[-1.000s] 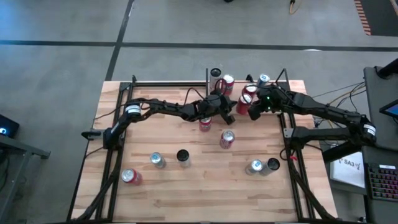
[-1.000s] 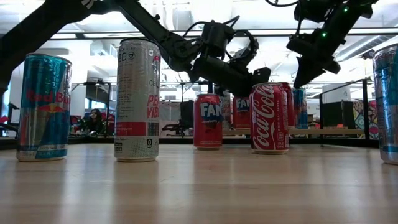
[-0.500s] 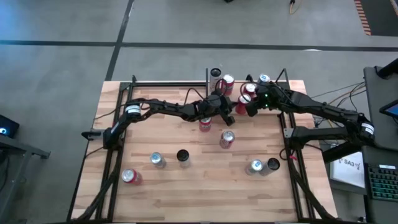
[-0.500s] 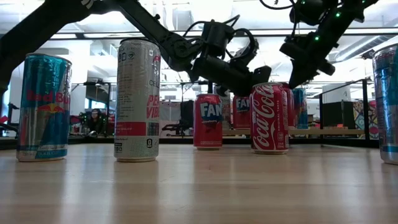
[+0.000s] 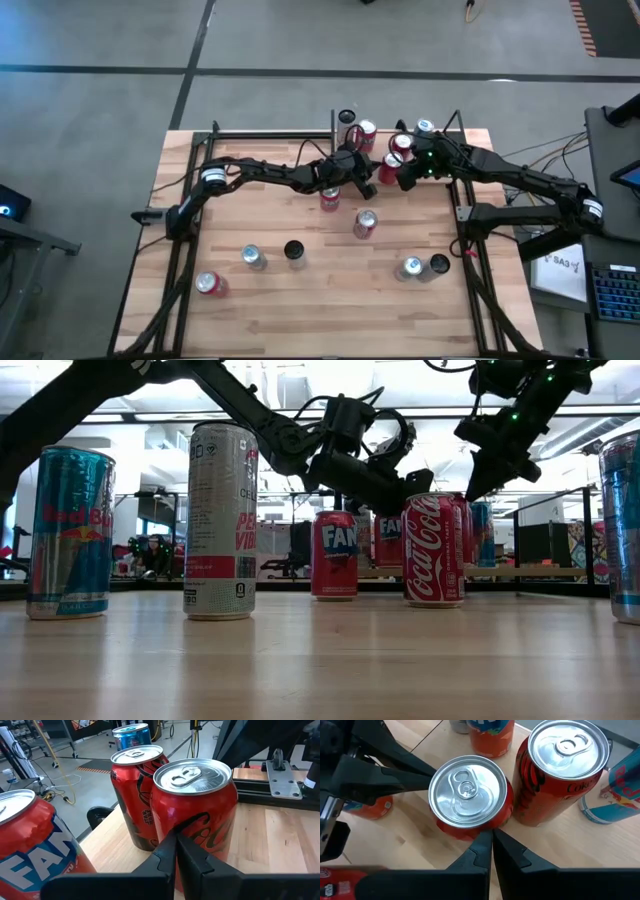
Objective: Place canned beverage on shelf
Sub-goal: Put the red black soda can on the shelf aligned with the other red black soda can
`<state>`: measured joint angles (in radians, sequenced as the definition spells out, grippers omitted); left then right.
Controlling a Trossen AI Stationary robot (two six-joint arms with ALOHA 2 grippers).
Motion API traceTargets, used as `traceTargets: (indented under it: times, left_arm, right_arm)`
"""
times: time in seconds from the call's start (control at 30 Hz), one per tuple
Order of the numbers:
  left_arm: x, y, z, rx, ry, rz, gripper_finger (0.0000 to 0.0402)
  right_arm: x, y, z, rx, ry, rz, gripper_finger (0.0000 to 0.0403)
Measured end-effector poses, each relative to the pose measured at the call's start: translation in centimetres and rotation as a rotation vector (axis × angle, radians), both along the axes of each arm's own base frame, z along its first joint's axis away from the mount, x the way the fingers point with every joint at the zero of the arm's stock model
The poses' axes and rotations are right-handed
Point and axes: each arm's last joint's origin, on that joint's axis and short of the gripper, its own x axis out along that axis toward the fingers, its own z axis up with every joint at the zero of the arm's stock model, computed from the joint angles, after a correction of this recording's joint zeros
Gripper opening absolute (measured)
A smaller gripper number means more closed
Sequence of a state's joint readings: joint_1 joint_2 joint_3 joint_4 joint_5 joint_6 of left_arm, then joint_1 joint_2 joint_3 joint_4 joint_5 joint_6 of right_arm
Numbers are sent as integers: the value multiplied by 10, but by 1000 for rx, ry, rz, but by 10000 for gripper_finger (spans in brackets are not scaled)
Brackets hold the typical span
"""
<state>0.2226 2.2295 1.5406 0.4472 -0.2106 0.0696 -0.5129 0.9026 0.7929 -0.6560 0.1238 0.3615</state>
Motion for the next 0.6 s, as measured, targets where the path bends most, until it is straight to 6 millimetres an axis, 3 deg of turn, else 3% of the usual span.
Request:
traceTargets:
  times: [0.43, 0.6]
  left_arm:
    - [0, -1, 1, 1, 7, 10, 0]
    - [-3, -5, 16, 7, -3, 2, 0]
  right_arm:
    - [-12, 7, 14, -37, -80, -11, 9]
    - [-12, 7, 20, -65, -123, -10, 9]
